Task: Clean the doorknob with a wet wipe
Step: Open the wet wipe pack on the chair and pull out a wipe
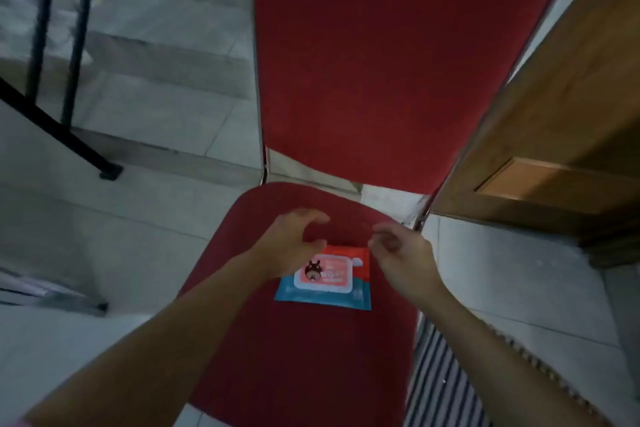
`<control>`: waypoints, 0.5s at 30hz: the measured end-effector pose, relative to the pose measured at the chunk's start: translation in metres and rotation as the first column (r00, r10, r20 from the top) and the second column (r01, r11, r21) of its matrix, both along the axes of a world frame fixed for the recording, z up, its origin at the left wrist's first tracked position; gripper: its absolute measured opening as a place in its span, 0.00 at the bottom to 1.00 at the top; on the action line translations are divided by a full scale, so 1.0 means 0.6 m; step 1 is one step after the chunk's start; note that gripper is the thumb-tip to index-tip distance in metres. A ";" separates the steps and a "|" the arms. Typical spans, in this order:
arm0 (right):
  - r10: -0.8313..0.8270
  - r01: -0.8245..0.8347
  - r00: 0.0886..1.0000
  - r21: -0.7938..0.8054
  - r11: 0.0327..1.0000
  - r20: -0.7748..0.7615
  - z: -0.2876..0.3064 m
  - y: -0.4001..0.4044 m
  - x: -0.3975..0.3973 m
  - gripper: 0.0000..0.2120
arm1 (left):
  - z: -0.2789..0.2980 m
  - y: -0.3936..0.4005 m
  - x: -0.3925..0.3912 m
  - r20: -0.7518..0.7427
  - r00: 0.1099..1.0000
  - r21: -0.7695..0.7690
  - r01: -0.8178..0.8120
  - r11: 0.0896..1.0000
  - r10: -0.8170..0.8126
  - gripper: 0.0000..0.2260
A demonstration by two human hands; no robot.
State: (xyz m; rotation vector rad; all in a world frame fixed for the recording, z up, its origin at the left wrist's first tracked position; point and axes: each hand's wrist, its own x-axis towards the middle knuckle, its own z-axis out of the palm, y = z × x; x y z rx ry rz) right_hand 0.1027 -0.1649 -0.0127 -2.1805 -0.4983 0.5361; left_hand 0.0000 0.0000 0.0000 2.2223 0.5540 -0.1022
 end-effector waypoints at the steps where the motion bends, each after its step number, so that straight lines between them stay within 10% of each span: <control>1: -0.023 0.023 1.000 -0.026 0.999 0.000 -0.035 0.001 0.001 0.10 | -0.031 0.000 0.000 -0.024 0.999 0.021 0.045 0.999 -0.045 0.17; 6: -0.138 0.140 0.990 -0.225 0.964 0.024 -0.132 0.002 -0.015 0.15 | -0.136 0.001 -0.010 -0.021 0.990 0.146 0.140 0.979 -0.138 0.17; 15: -0.176 0.178 0.983 -0.027 0.984 0.056 -0.151 0.011 -0.003 0.14 | -0.162 0.001 0.008 0.085 0.944 0.268 0.287 0.920 -0.319 0.27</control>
